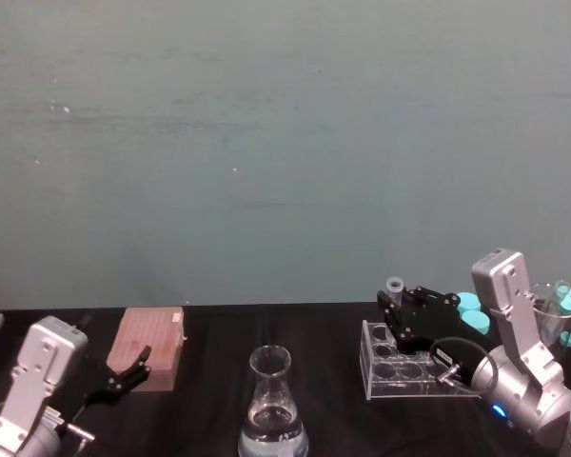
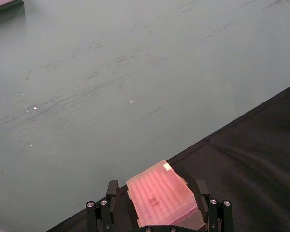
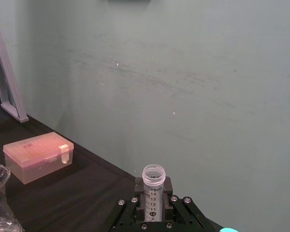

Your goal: Pour the liquid from the test tube into the beaker using one hand.

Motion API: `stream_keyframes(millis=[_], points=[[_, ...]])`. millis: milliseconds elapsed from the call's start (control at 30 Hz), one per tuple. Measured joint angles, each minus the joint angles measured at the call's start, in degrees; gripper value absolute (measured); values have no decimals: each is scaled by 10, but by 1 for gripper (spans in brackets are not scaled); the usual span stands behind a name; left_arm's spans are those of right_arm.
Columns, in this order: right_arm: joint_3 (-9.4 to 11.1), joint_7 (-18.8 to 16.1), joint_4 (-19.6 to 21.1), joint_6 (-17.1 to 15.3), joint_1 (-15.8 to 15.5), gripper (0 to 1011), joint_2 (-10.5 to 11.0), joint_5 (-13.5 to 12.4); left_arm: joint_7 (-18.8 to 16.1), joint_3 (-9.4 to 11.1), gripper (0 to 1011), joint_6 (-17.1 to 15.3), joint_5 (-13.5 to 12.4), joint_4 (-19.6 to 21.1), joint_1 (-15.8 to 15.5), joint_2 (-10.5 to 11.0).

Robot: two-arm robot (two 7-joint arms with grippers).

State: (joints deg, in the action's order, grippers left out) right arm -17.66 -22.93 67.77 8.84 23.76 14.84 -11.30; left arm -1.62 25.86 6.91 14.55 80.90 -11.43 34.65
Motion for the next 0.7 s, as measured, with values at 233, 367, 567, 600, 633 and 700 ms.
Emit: stream_keyframes(millis=[233,367,567,600,633,700], points=[[-5,-1,-26,0,11,204,-7,1,0,0,1000,0,0,0,0,0],[-6,-2,-36,1,15,204,-10,1,0,0,1000,0,0,0,0,0],[-8,-3,-49,3,21,204,-13,1,0,0,1000,0,0,0,0,0],[-8,-3,-53,4,22,204,-14,1,0,0,1000,0,0,0,0,0],[-8,-3,-55,4,23,204,-15,2,0,0,1000,0,0,0,0,0],[-9,-4,-59,4,24,204,-16,2,0,0,1000,0,0,0,0,0]])
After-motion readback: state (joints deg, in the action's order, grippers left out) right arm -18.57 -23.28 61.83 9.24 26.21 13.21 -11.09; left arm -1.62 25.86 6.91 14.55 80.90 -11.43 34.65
